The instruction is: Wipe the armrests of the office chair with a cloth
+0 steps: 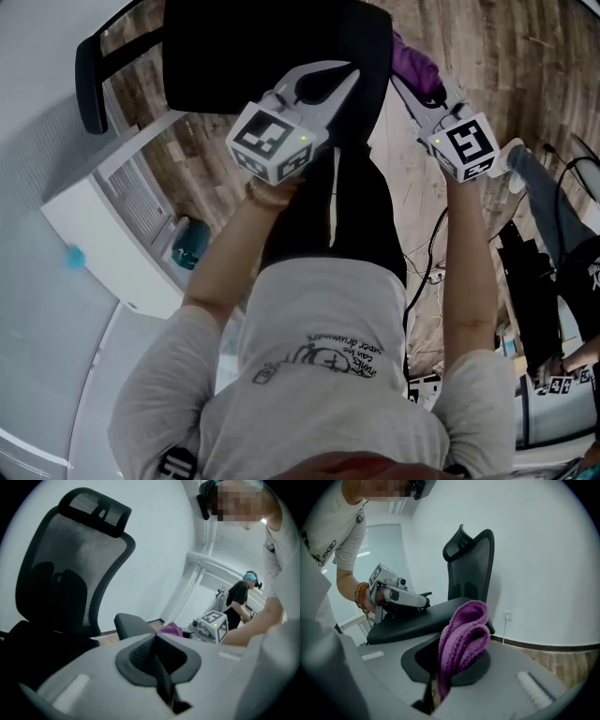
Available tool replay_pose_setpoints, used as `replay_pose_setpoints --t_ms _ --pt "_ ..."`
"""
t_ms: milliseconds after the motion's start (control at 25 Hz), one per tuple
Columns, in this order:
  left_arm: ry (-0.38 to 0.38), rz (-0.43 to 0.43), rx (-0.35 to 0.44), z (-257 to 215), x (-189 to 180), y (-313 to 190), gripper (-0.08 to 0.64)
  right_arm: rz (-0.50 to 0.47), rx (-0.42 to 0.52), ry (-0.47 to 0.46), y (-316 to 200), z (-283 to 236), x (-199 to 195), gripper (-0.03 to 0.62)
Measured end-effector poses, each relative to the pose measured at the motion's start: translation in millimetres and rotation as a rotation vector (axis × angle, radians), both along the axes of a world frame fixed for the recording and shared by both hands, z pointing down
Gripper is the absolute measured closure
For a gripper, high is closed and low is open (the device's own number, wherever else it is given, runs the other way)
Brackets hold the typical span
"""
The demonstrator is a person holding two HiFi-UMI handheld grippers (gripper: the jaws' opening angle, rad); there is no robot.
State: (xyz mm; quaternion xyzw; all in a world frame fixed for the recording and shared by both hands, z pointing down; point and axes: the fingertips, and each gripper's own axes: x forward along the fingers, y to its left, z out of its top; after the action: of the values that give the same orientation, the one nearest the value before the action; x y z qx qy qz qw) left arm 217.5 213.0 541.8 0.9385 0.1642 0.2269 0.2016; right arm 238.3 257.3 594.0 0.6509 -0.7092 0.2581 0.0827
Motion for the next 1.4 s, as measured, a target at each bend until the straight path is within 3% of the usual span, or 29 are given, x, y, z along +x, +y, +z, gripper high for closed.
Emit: replay_pose_setpoints --t_ms 200,480,1120,1400 --pt "0.01 -0.009 -0.001 -1 -7 -4 0.56 -0.009 0.031 0.034 -2 3 -11 0.565" --pt "0.013 -0.007 0.006 2 -3 1 0.56 -0.134 -0.008 0.174 -5 13 -26 0.565" --pt "0.036 -0.017 -0.007 2 -4 2 0.56 -0.181 0.028 0.188 -19 27 -48 0.565" --pt "0.039 -0.016 -0.01 4 -3 0 0.56 -0.148 0.024 0.192 -23 40 -51 0.565"
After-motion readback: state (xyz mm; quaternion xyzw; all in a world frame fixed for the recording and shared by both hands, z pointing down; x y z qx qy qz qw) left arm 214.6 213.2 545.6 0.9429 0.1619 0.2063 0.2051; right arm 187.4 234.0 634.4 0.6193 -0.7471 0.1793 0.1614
